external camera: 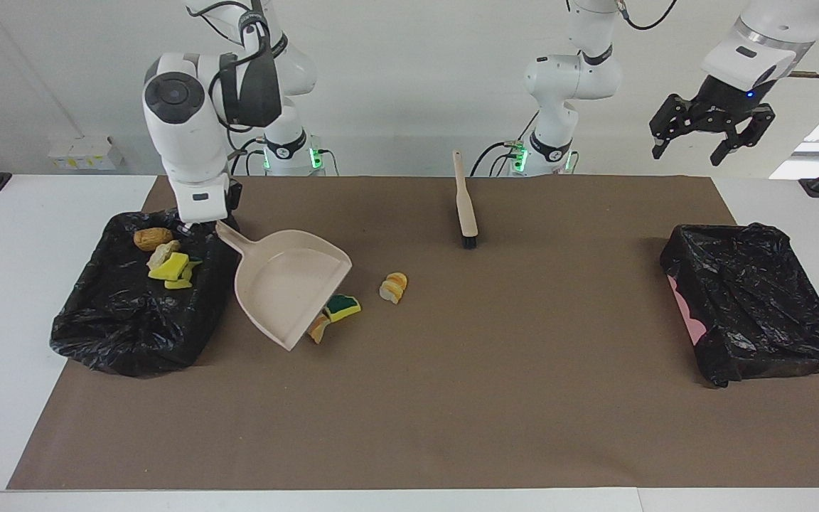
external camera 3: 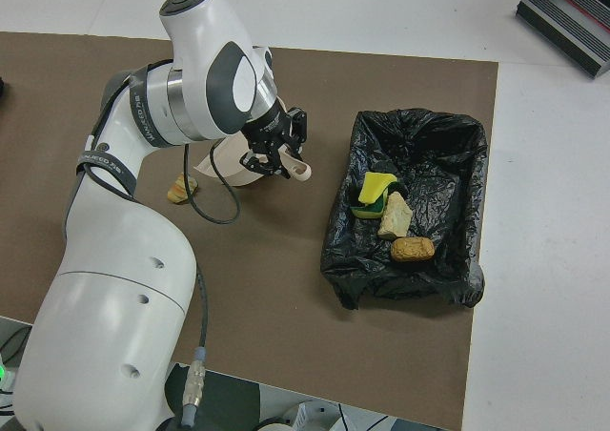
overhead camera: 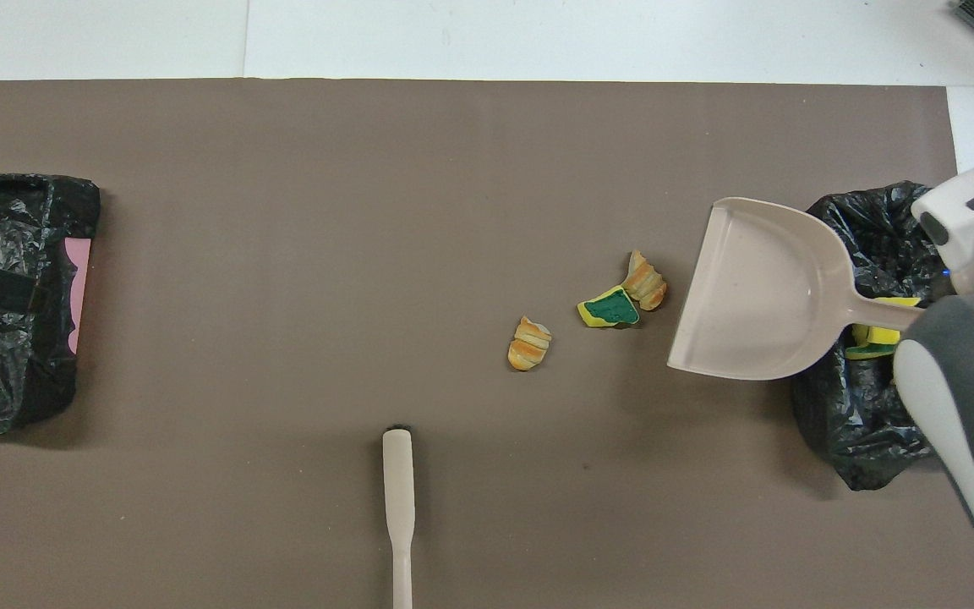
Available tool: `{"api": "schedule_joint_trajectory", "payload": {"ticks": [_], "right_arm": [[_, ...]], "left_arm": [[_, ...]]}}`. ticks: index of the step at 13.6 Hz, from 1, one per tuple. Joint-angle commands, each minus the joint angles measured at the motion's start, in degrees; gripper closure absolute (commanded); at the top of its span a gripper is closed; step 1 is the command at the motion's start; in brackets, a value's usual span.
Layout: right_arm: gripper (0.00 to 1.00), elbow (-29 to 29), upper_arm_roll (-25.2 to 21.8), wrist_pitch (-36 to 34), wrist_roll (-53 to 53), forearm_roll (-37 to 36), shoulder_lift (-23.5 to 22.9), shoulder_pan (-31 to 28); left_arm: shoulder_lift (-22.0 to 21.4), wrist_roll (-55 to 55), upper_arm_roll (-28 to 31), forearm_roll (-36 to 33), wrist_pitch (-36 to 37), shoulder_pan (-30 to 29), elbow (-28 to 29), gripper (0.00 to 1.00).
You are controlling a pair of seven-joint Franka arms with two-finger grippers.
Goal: Sweep and dump trash in bin
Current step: 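Return the dustpan to the table center with the right gripper and release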
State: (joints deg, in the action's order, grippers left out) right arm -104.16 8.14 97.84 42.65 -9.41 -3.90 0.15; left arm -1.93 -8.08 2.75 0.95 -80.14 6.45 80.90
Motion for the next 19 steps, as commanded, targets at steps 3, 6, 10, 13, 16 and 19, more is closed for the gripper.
{"api": "schedule_joint_trajectory", "payload": {"ticks": [3,6,10,13,16,19], "right_arm": [[1.0,0.5,0.0,6.1,-27.6,4.7,-3.7,7.1],[1.0,1.5,0.0,11.1,-40.2,9.4,-8.0,10.9],[1.0,6.7,0.0,14.0,-59.2,10.5,-13.4,18.1],[1.0,11.1,0.0,16.8,-70.4,12.2,-18.9,22.9],[1.0,19.6,0.0,17.2,-77.1,12.4,-25.4,27.2],[1.0,27.1,-0.1,17.3,-82.3,11.7,-31.9,30.8]], "left_arm": [[-0.8,0.1,0.2,-1.4,1.4,0.4,-0.3,0.0],[-0.8,0.1,0.2,-1.4,1.5,0.4,-0.3,0.0],[-0.8,0.1,0.2,-1.4,1.5,0.4,-0.2,0.0],[-0.8,0.1,0.2,-1.4,1.5,0.4,-0.2,0.0],[-0.8,0.1,0.2,-1.4,1.5,0.3,-0.2,0.0],[-0.8,0.1,0.2,-1.4,1.5,0.3,-0.2,0.0]]}}
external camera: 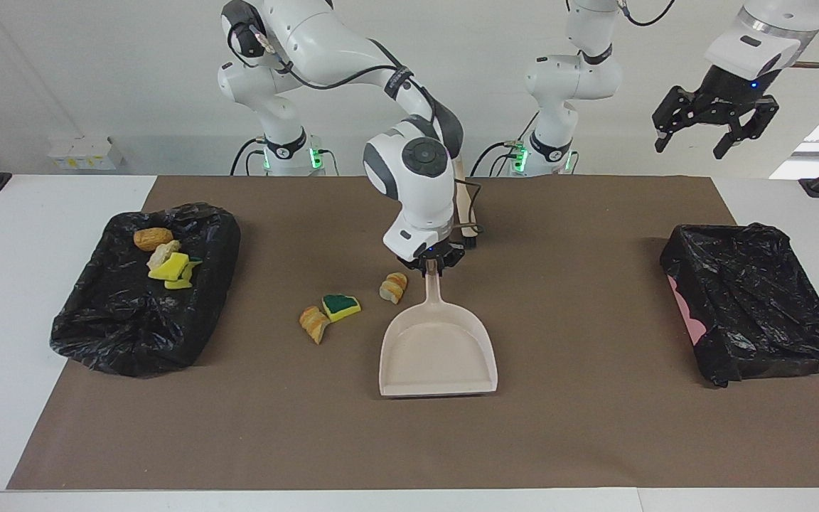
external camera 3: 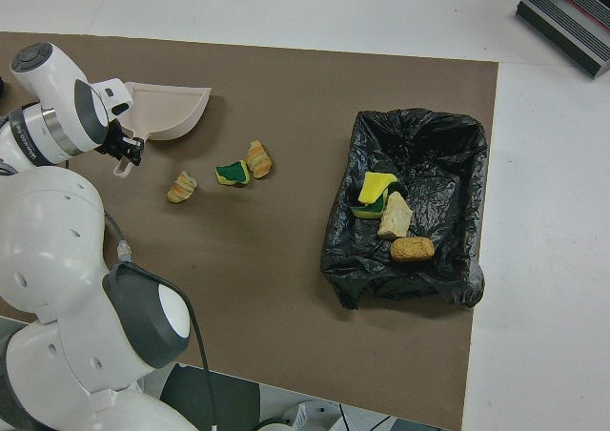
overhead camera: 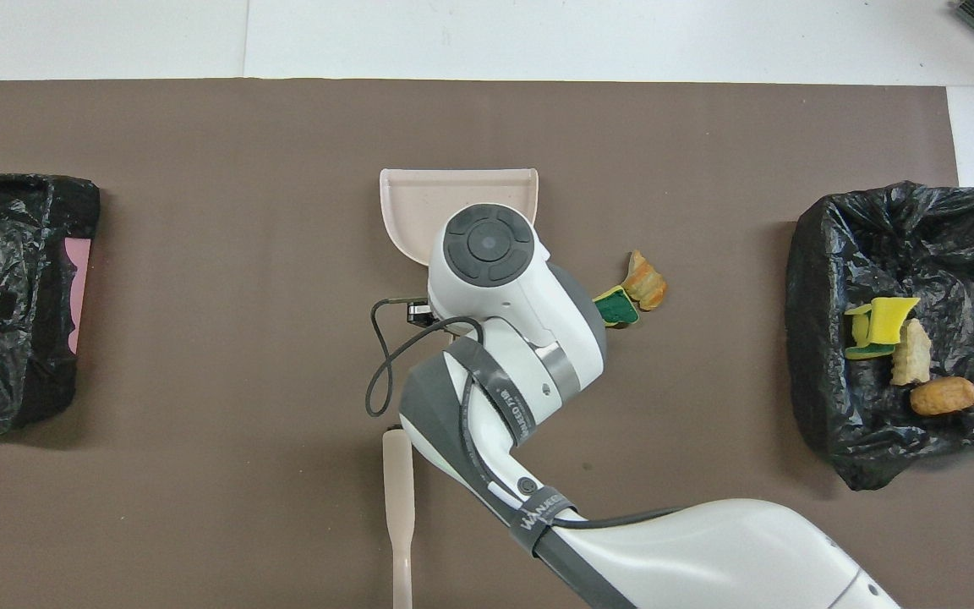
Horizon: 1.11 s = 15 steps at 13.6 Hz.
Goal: Sweep and dump trash in bin
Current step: 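Return the dustpan to the table center with the right gripper and release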
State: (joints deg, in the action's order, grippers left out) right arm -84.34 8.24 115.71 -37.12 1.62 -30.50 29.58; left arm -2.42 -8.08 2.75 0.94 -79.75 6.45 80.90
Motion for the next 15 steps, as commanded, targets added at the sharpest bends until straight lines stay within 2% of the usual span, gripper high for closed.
{"api": "schedule_joint_trajectory", "payload": {"ticks": [1,2,3,4,6,9,11,15], "right_arm": [[1.0,9.4,-0.2,-0.5,-3.1,0.7,-6.9,1.5],[1.0,10.0,-0.1,0.0,-3.1,0.8,-7.3,1.4],[0.48,9.4,-0.1,1.4,-3.0,1.2,-7.0,1.0],[0.0,8.6,-0.1,3.4,-2.3,0.7,-6.9,0.9],[0.0,7.3,-0.1,2.3,-2.0,0.7,-5.9,1.5],[0.0,2.7,0.1,-5.4,1.3,1.3,-0.6,1.7],[0.0,-1.2,0.5,-8.6,0.5,1.5,3.0,4.1],[0.0,-12.6,0.5,-4.4,-5.7,1.6,10.1,11.5]], "left_arm": [[-0.3,0.1,0.1,-1.4,1.1,0.3,-0.2,0.0],[-0.3,0.1,0.1,-1.4,1.1,0.3,-0.2,0.0],[-0.3,0.1,0.1,-1.4,1.1,0.3,-0.2,0.0],[-0.3,0.1,0.1,-1.4,1.1,0.3,-0.2,0.0],[-0.3,0.1,0.1,-1.4,1.1,0.3,-0.2,0.0],[-0.4,0.0,0.1,-1.4,1.2,0.4,-0.2,0.0],[-0.3,0.1,0.1,-1.4,1.2,0.3,-0.2,0.0],[-0.3,0.0,0.1,-1.4,1.2,0.4,-0.2,0.0]]}}
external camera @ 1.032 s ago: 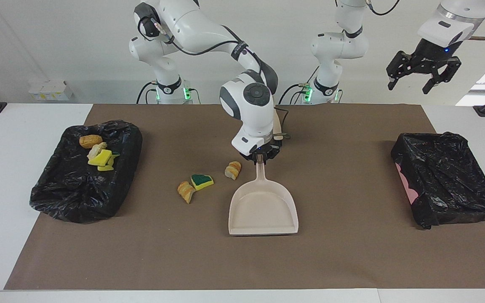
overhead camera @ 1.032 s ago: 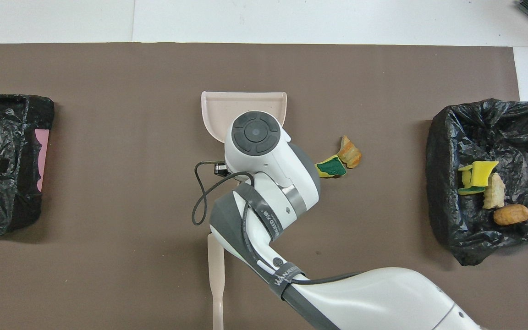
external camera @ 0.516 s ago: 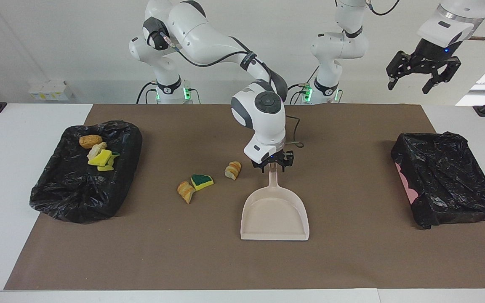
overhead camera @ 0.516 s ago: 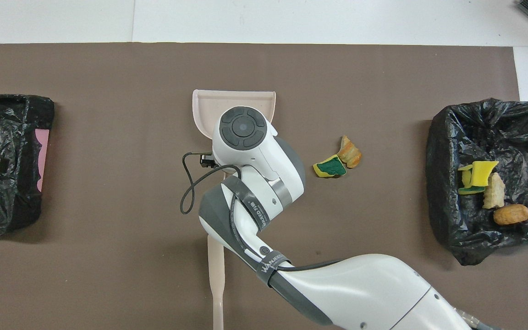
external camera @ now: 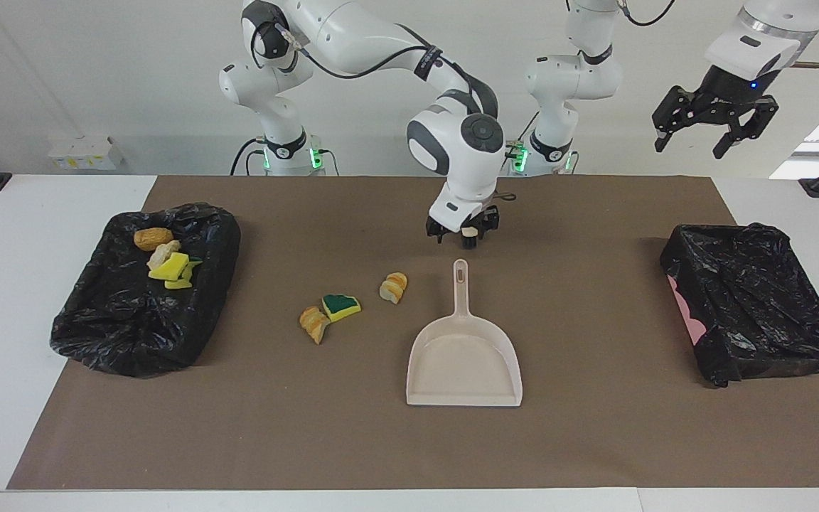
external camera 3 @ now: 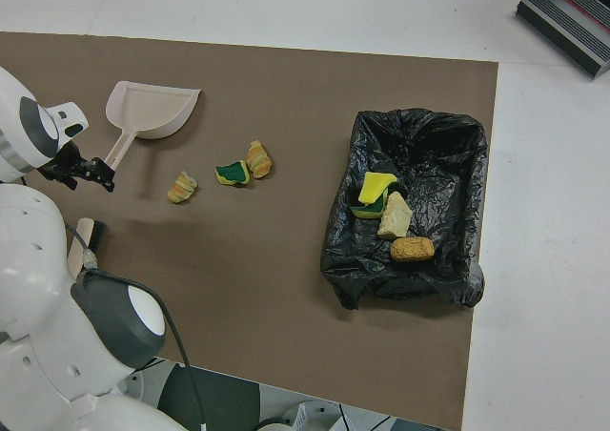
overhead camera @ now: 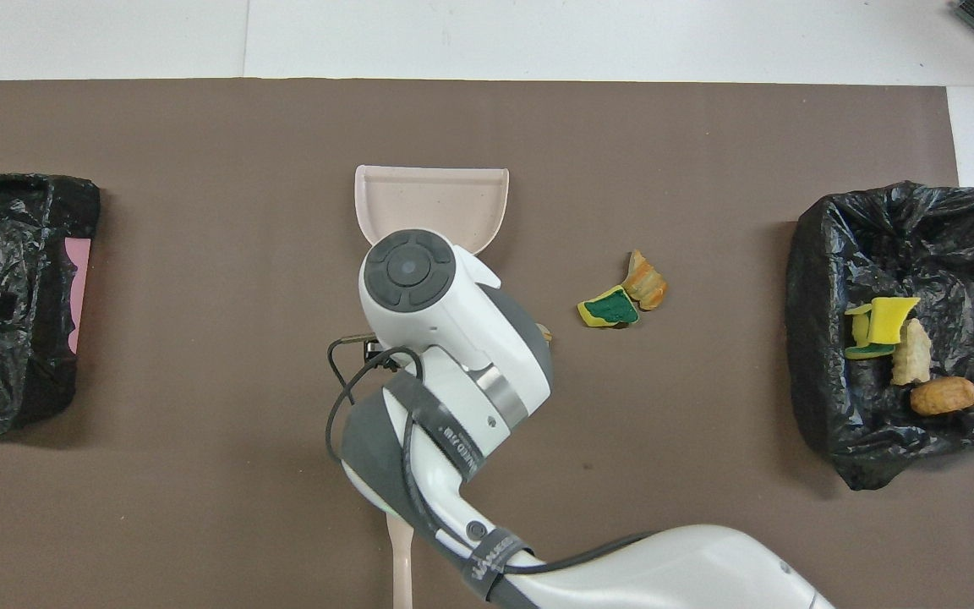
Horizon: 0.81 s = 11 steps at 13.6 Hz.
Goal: Sweep and dump trash in bin
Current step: 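Return the dustpan to the table center with the right gripper and release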
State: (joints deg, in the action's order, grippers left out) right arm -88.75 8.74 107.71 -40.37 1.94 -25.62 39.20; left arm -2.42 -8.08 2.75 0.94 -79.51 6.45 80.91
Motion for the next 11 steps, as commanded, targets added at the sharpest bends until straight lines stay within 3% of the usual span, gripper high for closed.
{"api": "schedule_joint_trajectory", "payload": {"ticks": [1,3,7,11], "right_arm": [[0.0,-10.4,0.1,4.9,-4.4,1.4,6.5,2.9],[0.0,-15.5,0.1,6.6,-5.8,1.5,9.6,5.7],[0.12,-26.3,0.1,14.5,-7.0,7.9,15.0,9.3],[0.34,-30.8,0.1,18.1,-10.8,9.9,15.5,12.0]], "left_arm": [[-0.3,0.1,0.1,-1.4,0.8,0.3,-0.2,0.0],[-0.3,0.1,0.1,-1.4,0.9,0.5,-0.2,0.0],[-0.4,0.3,-0.4,-1.0,1.1,1.0,0.1,0.0],[-1.3,0.4,-0.8,-0.9,-2.1,1.1,2.4,0.0]]}}
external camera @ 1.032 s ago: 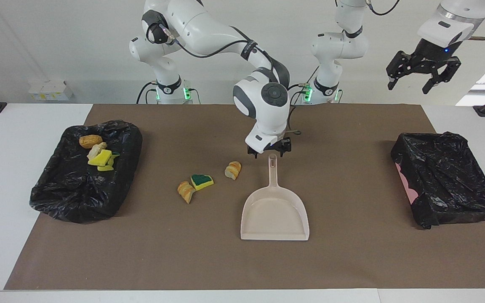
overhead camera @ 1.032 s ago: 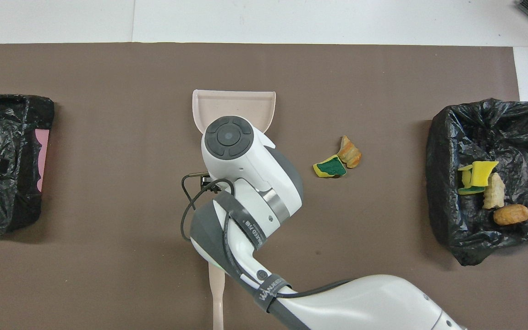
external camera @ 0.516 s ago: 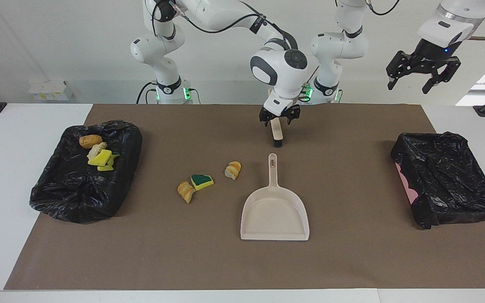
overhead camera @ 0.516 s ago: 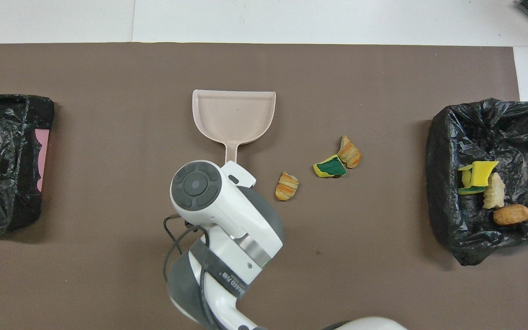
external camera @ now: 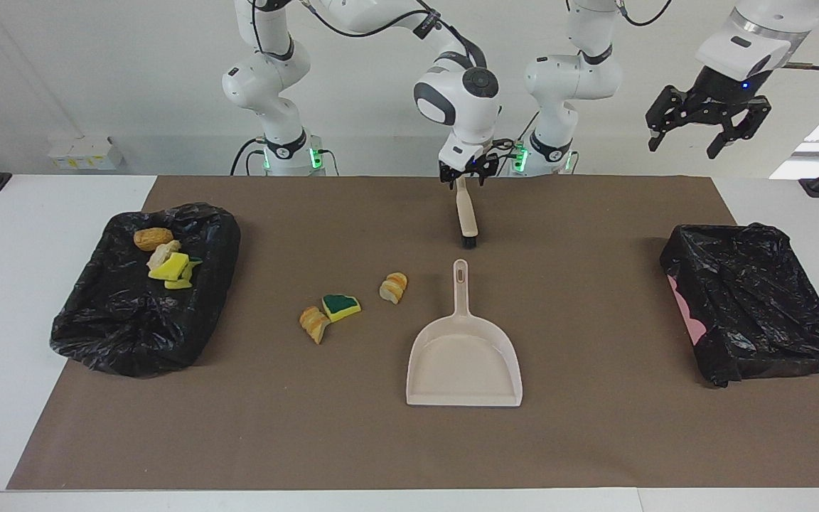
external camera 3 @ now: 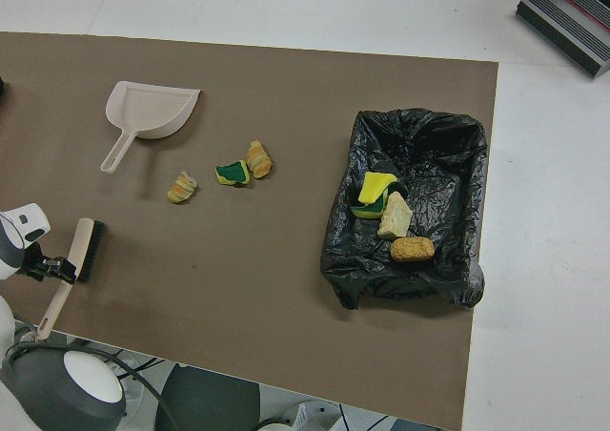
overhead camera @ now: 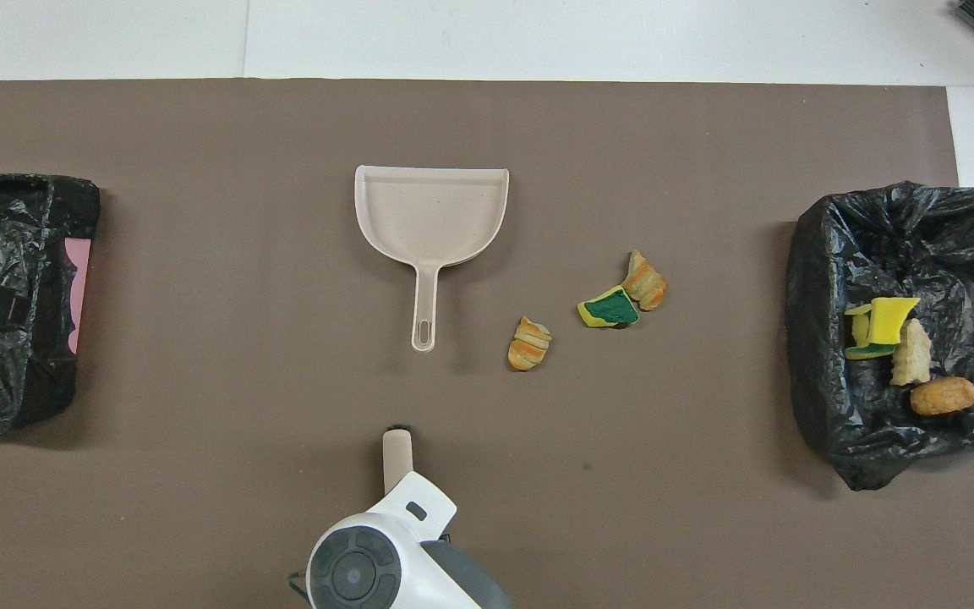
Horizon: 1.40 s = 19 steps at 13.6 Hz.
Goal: Sweep and dump trash in bin
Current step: 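Return the dustpan to the table center with the right gripper and release, then grasp the dustpan with the left gripper while the right gripper grasps the brush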
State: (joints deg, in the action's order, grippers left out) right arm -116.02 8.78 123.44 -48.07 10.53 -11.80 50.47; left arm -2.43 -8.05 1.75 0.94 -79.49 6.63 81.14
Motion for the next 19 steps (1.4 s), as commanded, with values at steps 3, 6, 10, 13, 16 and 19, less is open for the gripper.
{"api": "schedule_joint_trajectory", "payload": {"ticks": [3,6,10,13,16,19], "right_arm": [[0.63,-4.0,0.0,2.4,-4.9,2.9,2.0,0.7],[1.0,-3.8,0.0,2.1,-4.7,4.5,1.8,0.7],[1.0,-2.5,-0.2,-4.5,-4.7,4.5,3.1,-2.0],[1.0,-2.0,-0.4,-10.7,-4.5,4.3,5.8,-5.0],[1.0,-2.0,-0.5,-15.8,-2.6,2.8,9.0,-11.1],[1.0,-1.7,-0.6,-18.1,1.8,-2.2,9.4,-17.2]], "left_arm": [[-2.1,0.5,-0.9,-0.9,-8.3,1.0,6.8,0.0],[-1.8,0.2,-2.8,-0.9,-15.4,0.8,12.4,0.0],[-1.3,1.7,-8.2,-0.9,-25.2,0.2,22.0,0.0],[0.5,7.3,-12.4,-0.9,-34.0,0.2,27.5,0.0],[6.2,17.5,-17.7,-1.3,-39.9,0.0,27.6,0.0],[12.6,25.9,-23.5,-8.1,-44.1,-0.1,27.1,0.0]]}}
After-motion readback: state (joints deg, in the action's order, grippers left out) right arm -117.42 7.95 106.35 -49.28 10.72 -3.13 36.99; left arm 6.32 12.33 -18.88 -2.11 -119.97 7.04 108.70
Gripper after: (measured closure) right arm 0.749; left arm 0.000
